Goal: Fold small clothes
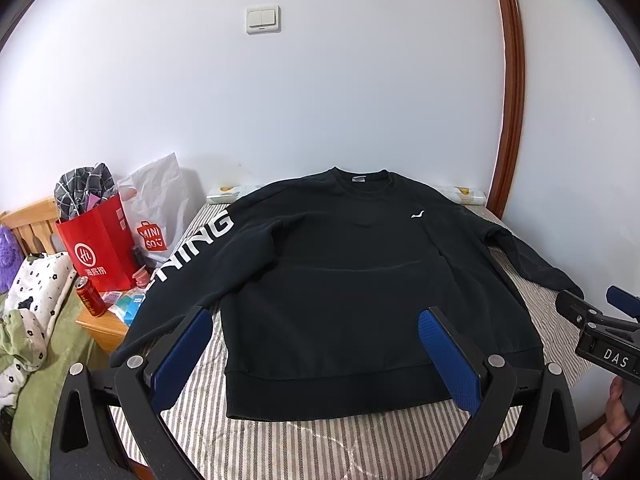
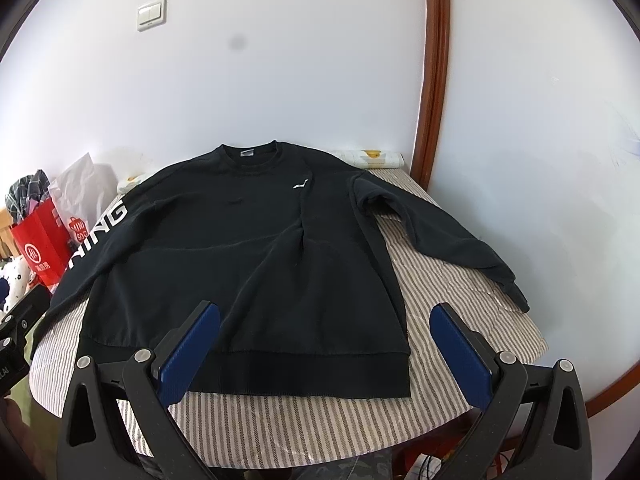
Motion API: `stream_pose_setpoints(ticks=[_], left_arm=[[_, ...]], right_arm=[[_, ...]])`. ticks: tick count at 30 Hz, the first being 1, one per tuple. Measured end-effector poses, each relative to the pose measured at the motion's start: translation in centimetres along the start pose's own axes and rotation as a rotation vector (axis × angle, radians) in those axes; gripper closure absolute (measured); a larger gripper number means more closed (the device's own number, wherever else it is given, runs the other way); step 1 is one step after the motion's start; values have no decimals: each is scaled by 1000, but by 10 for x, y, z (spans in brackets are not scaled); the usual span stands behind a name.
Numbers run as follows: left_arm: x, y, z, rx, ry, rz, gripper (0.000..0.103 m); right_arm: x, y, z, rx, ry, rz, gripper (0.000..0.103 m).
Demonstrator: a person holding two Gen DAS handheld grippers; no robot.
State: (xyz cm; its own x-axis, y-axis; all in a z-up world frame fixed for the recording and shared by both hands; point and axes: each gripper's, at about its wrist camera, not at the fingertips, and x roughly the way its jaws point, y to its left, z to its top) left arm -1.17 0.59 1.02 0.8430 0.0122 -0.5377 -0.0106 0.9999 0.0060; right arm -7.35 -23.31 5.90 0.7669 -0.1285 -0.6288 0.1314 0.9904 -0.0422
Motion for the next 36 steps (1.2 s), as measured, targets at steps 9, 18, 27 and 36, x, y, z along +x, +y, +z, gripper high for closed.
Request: stream_pose_setpoints(ticks=[9,18,27,36], left_arm=[[1,0,1,-4,2,-2,0],[3,1,7,-10,-1,-10,0],[18,13,19,-33,1,-10,0],[69,49,18,-138,74,-65,0]], right_arm=[[0,1,-1,0,-6,2,0],[-3,2,4,-5,-14,11,0],[9,10,16,-13,-9,28,0],[52,23,23,-6,28,69,0]])
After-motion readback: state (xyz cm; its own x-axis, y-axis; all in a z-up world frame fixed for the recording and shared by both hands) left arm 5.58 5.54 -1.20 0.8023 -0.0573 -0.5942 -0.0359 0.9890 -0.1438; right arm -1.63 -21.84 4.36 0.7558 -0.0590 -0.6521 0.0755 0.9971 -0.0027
